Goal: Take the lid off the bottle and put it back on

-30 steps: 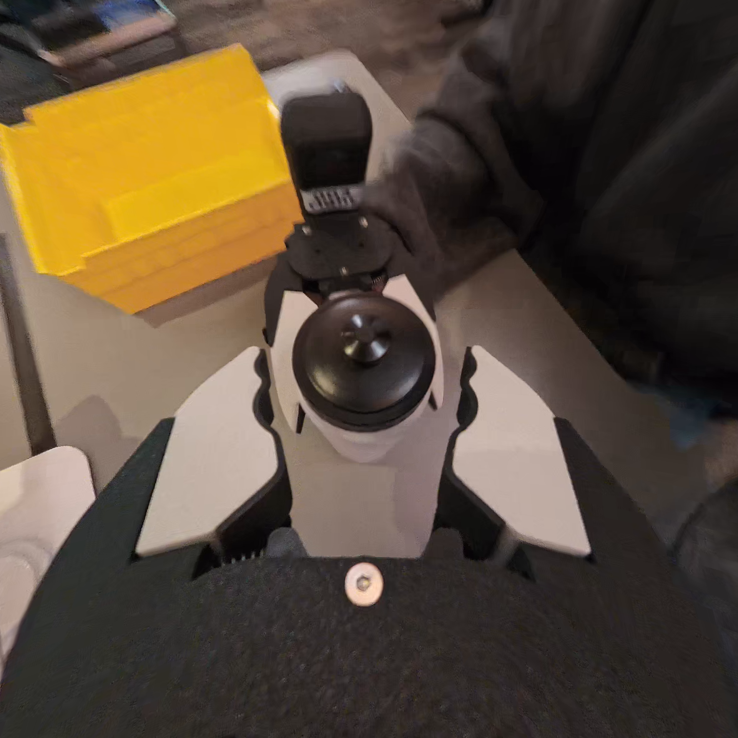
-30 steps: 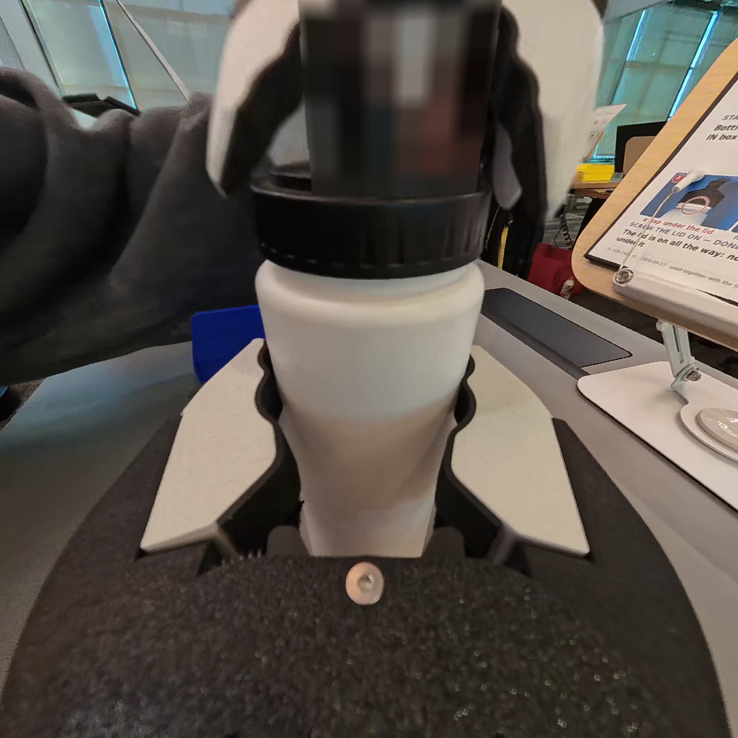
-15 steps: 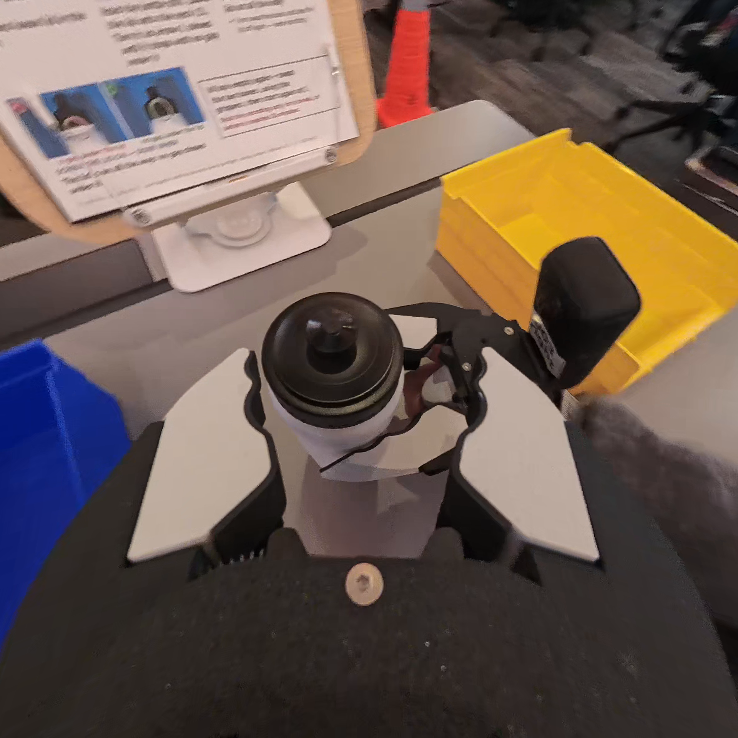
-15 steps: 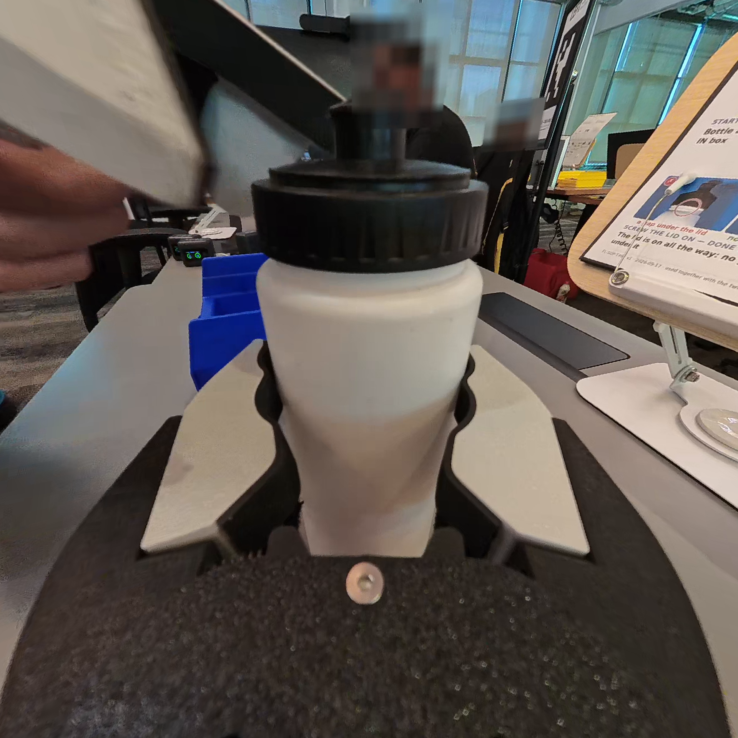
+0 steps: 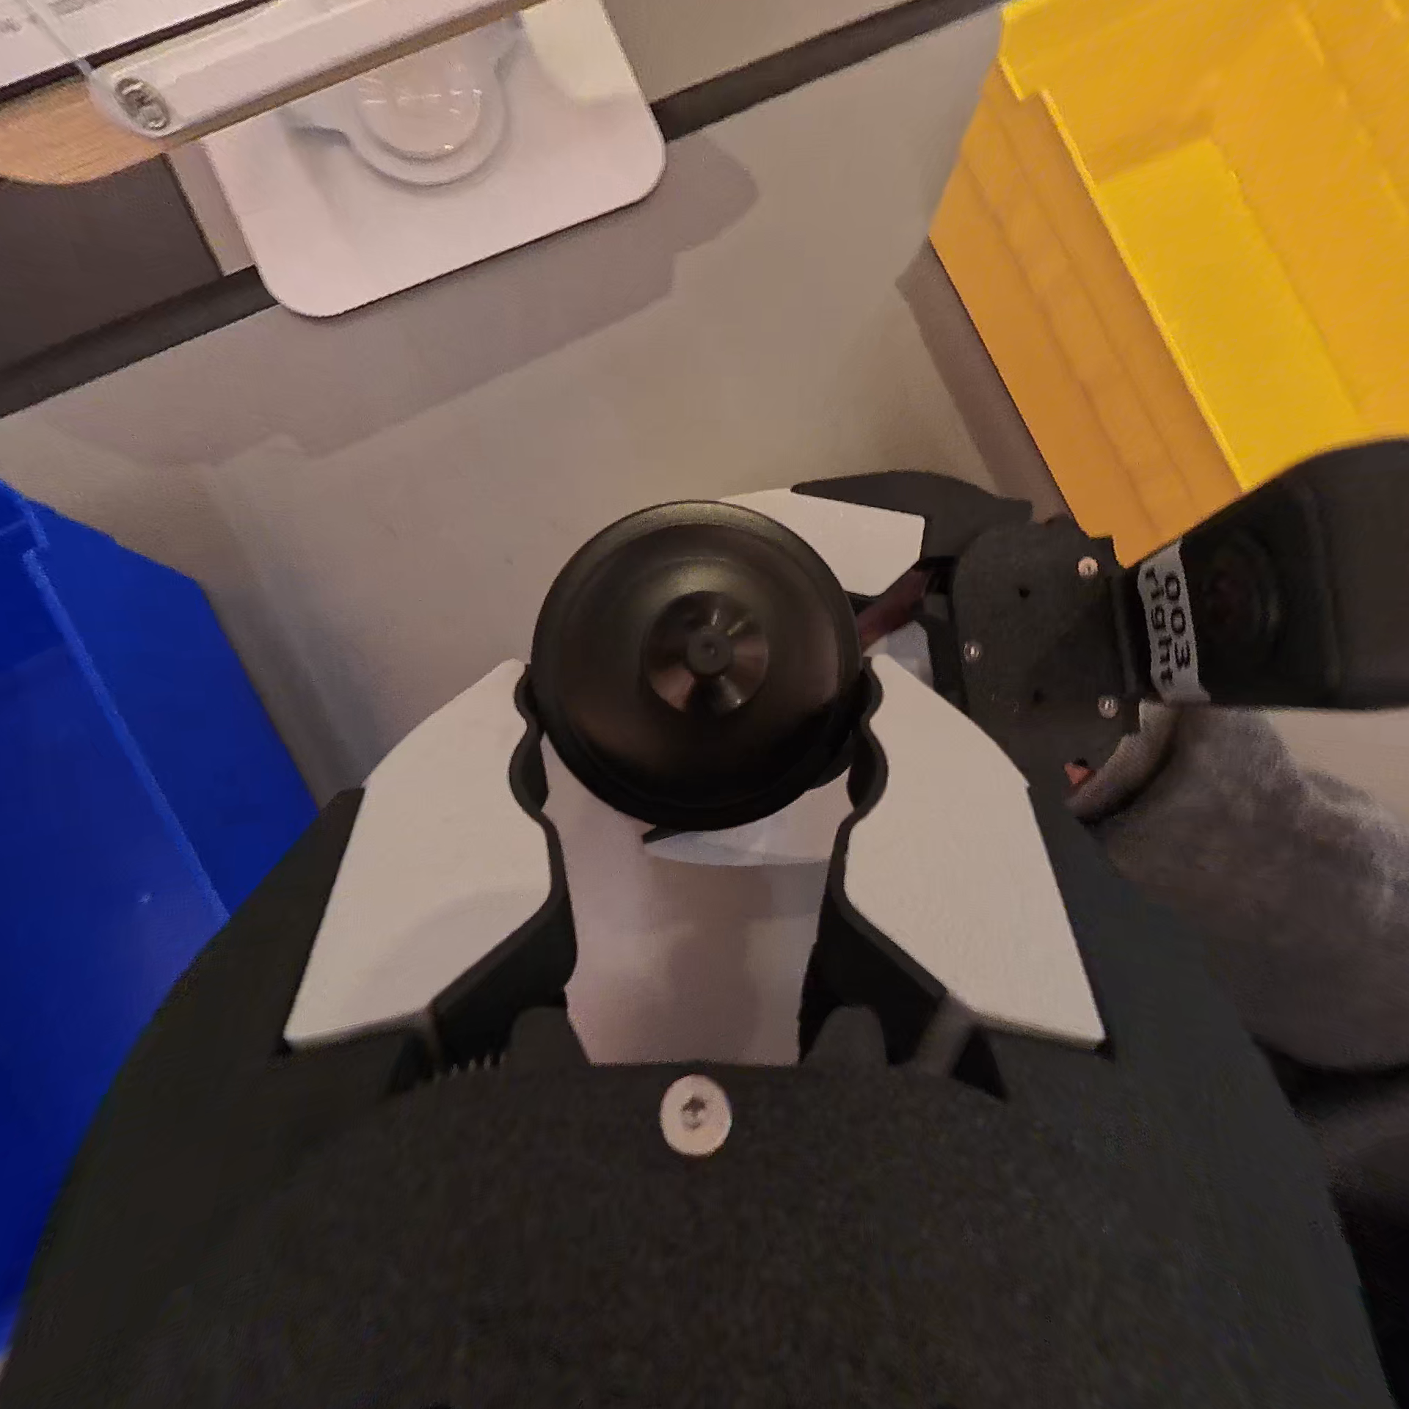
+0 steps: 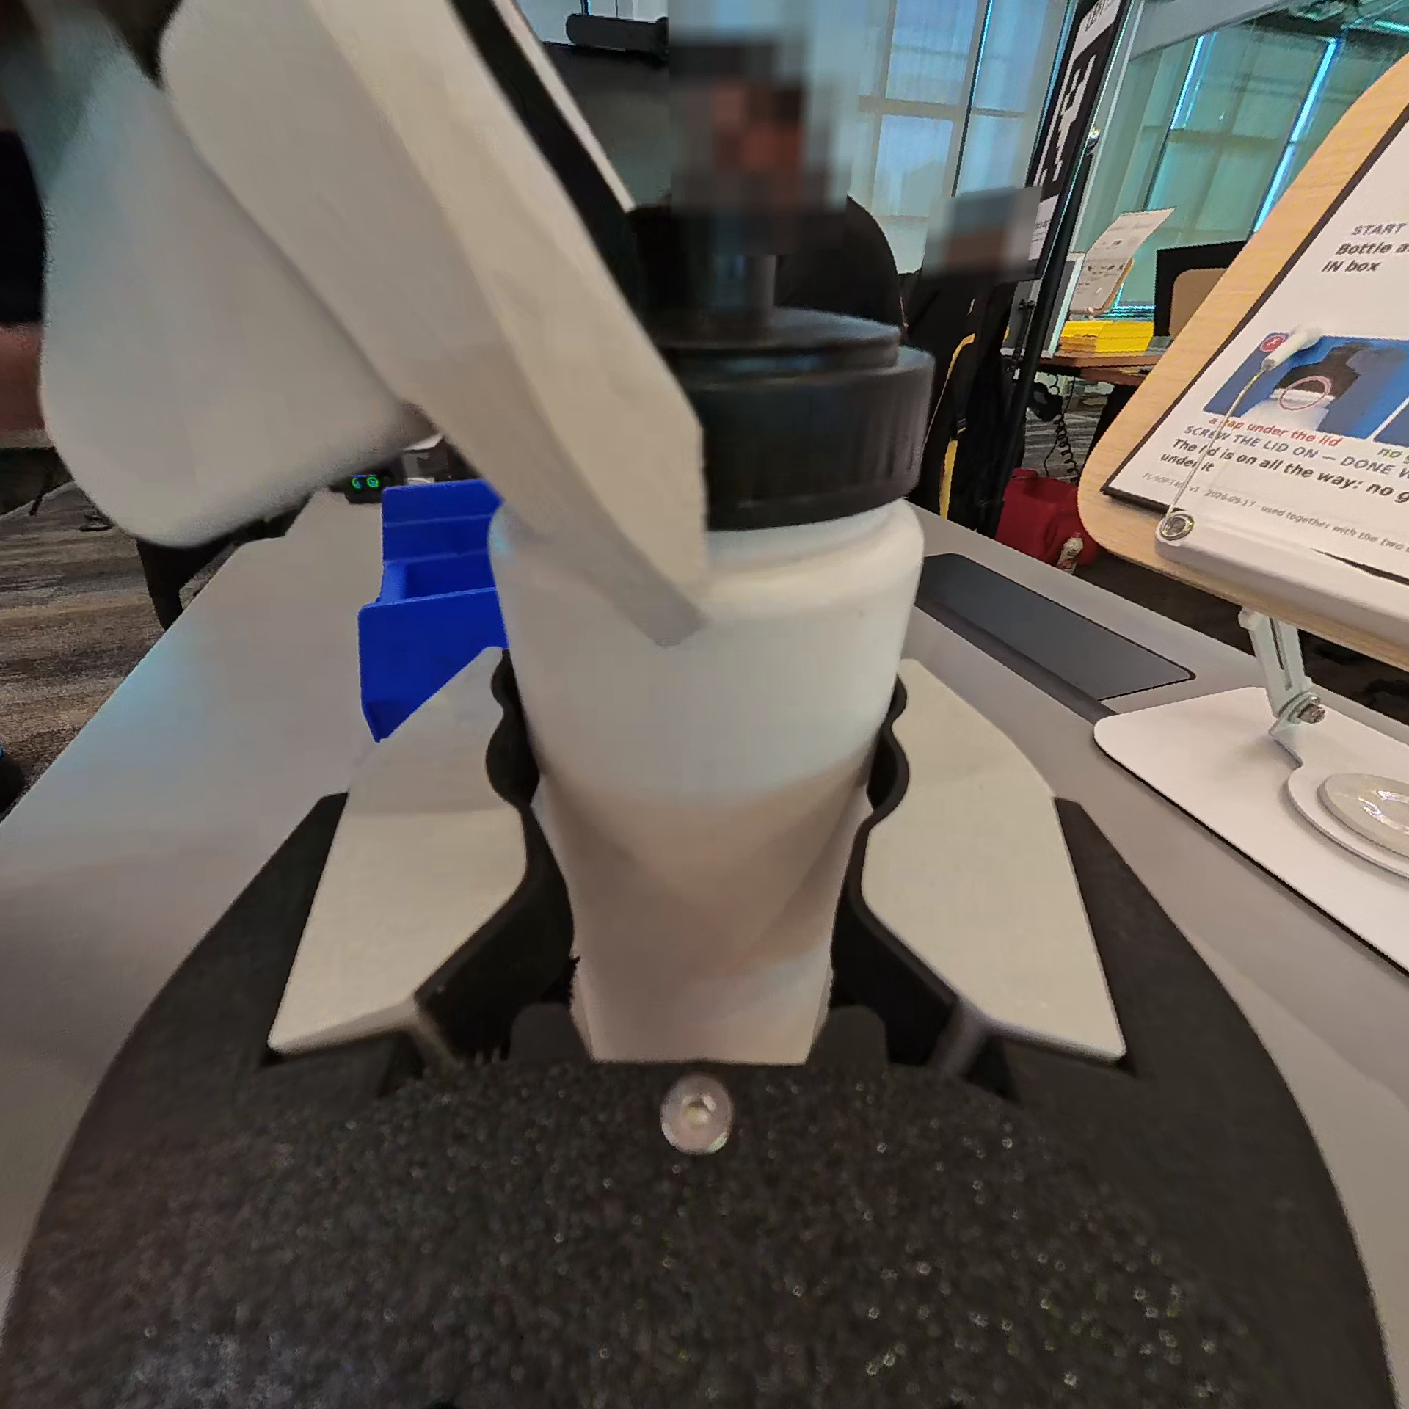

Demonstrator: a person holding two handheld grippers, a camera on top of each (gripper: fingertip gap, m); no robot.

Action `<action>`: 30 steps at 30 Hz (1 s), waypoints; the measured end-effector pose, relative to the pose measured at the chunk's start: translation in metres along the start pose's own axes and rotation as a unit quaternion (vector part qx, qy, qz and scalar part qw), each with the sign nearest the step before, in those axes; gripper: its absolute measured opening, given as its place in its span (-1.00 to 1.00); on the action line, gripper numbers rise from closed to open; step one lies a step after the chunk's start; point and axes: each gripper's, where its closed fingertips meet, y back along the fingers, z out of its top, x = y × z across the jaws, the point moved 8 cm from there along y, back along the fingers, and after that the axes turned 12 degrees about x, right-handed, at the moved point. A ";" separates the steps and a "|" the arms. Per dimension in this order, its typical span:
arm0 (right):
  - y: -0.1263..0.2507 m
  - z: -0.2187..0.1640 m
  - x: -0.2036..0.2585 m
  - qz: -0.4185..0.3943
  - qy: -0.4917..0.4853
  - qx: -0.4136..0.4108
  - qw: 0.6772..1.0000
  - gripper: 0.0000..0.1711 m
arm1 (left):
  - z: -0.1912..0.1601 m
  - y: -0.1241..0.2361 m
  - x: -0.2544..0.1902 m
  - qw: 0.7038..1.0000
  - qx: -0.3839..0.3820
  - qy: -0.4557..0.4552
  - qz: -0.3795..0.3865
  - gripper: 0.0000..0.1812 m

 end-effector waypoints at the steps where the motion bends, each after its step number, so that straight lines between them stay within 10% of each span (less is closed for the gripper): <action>1: 0.000 0.000 0.000 0.001 0.000 0.001 1.000 0.02 | -0.001 0.001 0.002 1.000 0.007 -0.020 -0.007 -0.15; 15: 0.000 0.000 0.002 0.013 0.009 0.007 1.000 0.01 | 0.012 0.002 0.025 0.912 0.091 -0.384 -0.108 -0.17; 30: 0.000 0.001 0.002 0.014 0.012 0.014 1.000 0.01 | 0.045 -0.006 0.023 0.603 0.174 -0.764 -0.149 -0.16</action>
